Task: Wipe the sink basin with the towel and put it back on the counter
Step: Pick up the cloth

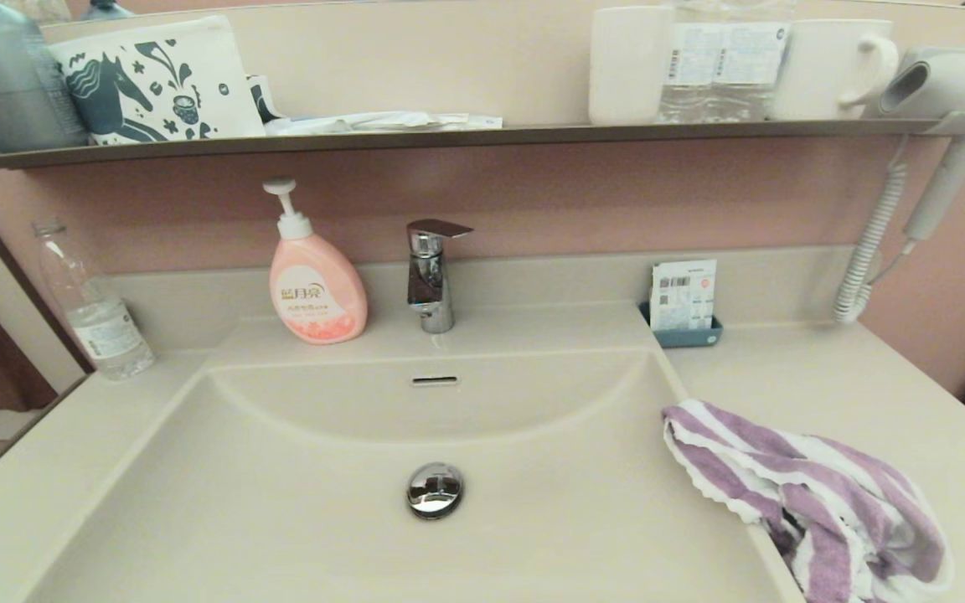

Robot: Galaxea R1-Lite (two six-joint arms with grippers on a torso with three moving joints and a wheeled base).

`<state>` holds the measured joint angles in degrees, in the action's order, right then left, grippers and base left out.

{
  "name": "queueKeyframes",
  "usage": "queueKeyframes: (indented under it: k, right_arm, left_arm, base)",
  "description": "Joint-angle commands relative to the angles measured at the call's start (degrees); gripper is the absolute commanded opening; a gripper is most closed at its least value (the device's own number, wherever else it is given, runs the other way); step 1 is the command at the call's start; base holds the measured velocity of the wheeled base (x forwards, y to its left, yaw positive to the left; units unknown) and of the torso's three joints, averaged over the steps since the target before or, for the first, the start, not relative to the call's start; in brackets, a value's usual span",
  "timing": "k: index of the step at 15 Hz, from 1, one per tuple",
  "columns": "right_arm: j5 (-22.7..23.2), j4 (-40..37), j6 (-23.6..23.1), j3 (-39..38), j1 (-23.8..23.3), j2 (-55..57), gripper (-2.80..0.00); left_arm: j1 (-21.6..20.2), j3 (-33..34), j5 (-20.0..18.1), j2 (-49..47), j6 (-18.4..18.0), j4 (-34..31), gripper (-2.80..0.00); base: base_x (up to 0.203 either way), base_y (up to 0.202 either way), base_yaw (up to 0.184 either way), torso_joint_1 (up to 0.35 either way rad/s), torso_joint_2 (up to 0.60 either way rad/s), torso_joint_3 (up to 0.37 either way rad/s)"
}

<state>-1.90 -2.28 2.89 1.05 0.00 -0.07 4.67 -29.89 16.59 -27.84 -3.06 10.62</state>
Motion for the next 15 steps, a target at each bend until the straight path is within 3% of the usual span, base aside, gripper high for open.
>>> queueKeyframes:
  k: [1,4,9,15]
  right_arm:
    - [0.0,0.0,0.0,0.0,0.0,0.1,-2.80]
    - [0.0,0.0,0.0,0.0,0.0,0.1,-2.80]
    - [0.0,0.0,0.0,0.0,0.0,0.1,-2.80]
    - [0.0,0.0,0.0,0.0,0.0,0.1,-2.80]
  left_arm:
    - [-2.9,2.8,-0.3,10.6,0.0,-3.2,-2.80]
    - [-4.6,8.5,-2.2,19.1,0.0,-8.4,-2.80]
    - [-5.0,21.1,-13.8,27.5,-0.1,-9.3,-2.80]
    - [-5.0,29.0,-15.8,27.8,-0.1,-8.1,-2.80]
  base:
    - [0.000,0.000,0.000,0.000,0.00,0.000]
    - [0.000,0.000,0.000,0.000,0.00,0.000]
    - [0.000,0.000,0.000,0.000,0.00,0.000]
    - [0.000,0.000,0.000,0.000,0.00,0.000]
